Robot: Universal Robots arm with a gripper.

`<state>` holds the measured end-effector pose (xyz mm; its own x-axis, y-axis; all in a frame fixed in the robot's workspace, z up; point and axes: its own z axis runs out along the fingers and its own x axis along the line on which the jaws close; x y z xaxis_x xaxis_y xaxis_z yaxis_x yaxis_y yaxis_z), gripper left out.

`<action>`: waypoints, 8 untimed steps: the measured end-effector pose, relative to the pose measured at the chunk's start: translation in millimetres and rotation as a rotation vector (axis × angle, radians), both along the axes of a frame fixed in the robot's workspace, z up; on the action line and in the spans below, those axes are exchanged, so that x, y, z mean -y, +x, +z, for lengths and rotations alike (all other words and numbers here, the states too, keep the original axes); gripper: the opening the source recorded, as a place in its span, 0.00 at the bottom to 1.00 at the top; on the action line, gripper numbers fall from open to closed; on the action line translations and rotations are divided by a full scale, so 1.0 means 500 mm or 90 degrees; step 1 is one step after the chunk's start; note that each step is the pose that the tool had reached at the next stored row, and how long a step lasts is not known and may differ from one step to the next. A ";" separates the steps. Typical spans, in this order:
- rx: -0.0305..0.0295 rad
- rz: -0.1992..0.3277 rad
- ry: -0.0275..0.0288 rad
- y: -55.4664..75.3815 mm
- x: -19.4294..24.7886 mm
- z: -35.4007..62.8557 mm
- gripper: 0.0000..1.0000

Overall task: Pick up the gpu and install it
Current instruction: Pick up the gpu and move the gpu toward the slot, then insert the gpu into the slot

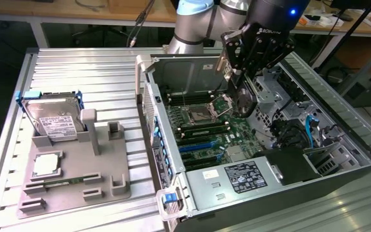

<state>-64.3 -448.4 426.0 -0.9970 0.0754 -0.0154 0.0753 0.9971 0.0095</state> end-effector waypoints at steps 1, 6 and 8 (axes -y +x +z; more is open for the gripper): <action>0.0000 0.000 0.0000 0.000 0.0000 0.000 0.27; 0.0000 0.000 0.0000 0.001 -0.0001 0.000 0.27; 0.0000 0.000 0.0000 0.001 -0.0001 0.000 0.27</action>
<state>-64.0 -448.4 426.0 -0.9970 0.0754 -0.0154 0.0753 0.9971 0.0095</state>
